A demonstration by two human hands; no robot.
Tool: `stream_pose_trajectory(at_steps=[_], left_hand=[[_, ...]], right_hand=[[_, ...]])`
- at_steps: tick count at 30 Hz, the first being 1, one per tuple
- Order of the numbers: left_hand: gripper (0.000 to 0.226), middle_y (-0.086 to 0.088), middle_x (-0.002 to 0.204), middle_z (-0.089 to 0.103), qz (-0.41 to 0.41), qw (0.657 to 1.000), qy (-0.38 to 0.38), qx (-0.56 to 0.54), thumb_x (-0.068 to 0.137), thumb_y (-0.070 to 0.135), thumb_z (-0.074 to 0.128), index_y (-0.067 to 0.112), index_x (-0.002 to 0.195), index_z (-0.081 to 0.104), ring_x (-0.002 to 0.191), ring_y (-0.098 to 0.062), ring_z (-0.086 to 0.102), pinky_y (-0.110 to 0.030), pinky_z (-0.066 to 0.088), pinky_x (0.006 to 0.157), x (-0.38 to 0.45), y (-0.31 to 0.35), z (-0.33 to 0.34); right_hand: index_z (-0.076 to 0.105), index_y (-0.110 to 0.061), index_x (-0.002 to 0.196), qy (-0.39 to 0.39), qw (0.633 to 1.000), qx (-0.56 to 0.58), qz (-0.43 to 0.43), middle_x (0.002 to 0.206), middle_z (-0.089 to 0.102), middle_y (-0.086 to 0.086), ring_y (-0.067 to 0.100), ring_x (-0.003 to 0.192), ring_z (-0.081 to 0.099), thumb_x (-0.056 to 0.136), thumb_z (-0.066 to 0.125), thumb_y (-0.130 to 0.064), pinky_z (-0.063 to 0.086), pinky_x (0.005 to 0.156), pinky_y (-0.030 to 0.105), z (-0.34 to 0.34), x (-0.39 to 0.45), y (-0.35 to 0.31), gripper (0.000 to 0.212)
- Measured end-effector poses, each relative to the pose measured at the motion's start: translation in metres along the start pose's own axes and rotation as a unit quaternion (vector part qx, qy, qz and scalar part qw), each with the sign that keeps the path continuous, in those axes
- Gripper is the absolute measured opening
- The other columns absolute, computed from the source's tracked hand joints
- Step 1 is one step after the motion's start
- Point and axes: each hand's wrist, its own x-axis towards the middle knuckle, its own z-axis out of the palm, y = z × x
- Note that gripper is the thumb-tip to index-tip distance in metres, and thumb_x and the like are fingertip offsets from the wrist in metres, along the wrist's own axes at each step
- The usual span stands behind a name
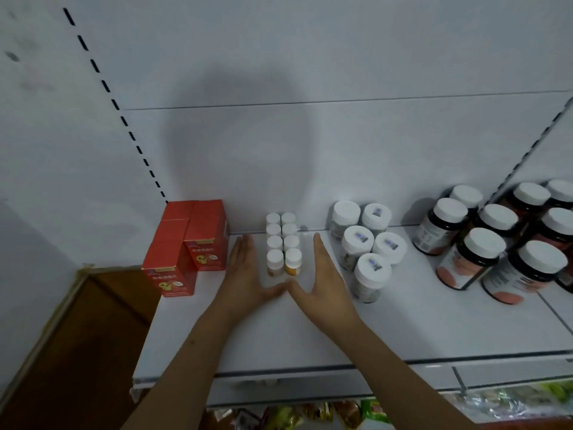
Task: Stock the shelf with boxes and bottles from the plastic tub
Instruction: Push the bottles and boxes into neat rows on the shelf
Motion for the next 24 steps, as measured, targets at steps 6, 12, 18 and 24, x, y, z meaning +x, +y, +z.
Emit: stream_pose_trajectory(at_steps=[6, 12, 18, 24], left_hand=[[0.041, 0.006, 0.116, 0.047, 0.148, 0.968, 0.187, -0.076, 0.083, 0.017, 0.074, 0.019, 0.121, 0.057, 0.107, -0.001, 0.049, -0.028, 0.047, 0.092, -0.056, 0.034, -0.01], [0.077, 0.006, 0.133, 0.045, 0.182, 0.96, 0.105, -0.183, 0.08, 0.033, 0.078, 0.016, 0.144, 0.04, 0.126, -0.008, 0.046, -0.016, 0.038, 0.102, -0.051, 0.111, 0.014], [0.13, 0.014, 0.161, -0.013, 0.116, 0.98, -0.035, -0.157, 0.073, 0.051, 0.081, 0.018, 0.155, -0.015, 0.147, 0.002, -0.01, -0.019, 0.005, 0.119, -0.026, 0.13, 0.073], [0.126, -0.014, 0.156, 0.025, 0.067, 0.994, 0.001, -0.087, 0.06, 0.068, 0.066, 0.004, 0.154, 0.011, 0.145, -0.029, 0.027, -0.047, 0.032, 0.115, 0.019, 0.134, 0.089]], right_hand=[[0.047, -0.027, 0.144, 0.073, 0.984, 0.137, -0.086, 0.142, 0.05, -0.025, 0.001, 0.127, 0.052, 0.097, 0.056, -0.015, 0.044, 0.103, 0.019, -0.055, -0.045, -0.025, 0.049], [0.049, -0.017, 0.141, 0.212, 0.967, 0.105, -0.091, 0.142, 0.052, -0.008, 0.011, 0.13, 0.05, 0.088, 0.045, -0.003, 0.043, 0.107, 0.026, -0.118, -0.027, 0.032, 0.055], [0.02, -0.035, 0.148, 0.064, 0.997, 0.048, 0.011, 0.156, 0.023, -0.016, 0.0, 0.145, 0.021, 0.081, 0.058, -0.011, 0.022, 0.122, 0.034, -0.124, -0.015, 0.094, 0.081], [0.038, -0.023, 0.144, -0.003, 0.999, 0.016, -0.037, 0.142, 0.049, -0.013, 0.002, 0.135, 0.043, 0.084, 0.07, -0.01, 0.037, 0.113, 0.035, -0.122, 0.036, 0.11, 0.069]])
